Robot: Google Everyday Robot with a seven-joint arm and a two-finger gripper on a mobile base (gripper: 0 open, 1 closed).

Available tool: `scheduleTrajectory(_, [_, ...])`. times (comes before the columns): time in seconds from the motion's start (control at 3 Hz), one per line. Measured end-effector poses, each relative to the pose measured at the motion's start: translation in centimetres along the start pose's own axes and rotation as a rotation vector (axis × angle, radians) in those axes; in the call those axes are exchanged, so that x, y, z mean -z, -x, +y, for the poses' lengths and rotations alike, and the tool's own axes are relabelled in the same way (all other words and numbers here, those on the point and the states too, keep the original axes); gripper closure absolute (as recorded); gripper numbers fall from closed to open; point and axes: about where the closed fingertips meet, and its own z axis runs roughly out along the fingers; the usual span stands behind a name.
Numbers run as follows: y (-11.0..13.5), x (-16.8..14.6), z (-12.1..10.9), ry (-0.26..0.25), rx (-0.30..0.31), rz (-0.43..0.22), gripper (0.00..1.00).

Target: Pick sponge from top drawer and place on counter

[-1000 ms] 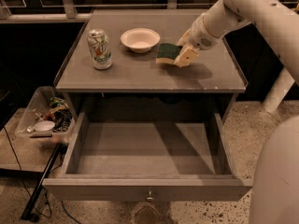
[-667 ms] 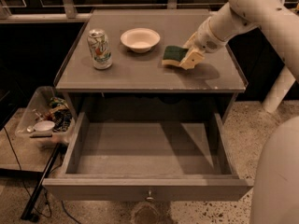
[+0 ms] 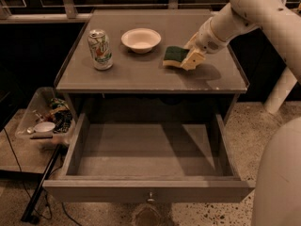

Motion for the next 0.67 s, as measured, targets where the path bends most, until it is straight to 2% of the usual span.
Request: scheduleTrajectory(0.67, [0.00,-0.01,0.00,0.000,0.000,0.000,0.12])
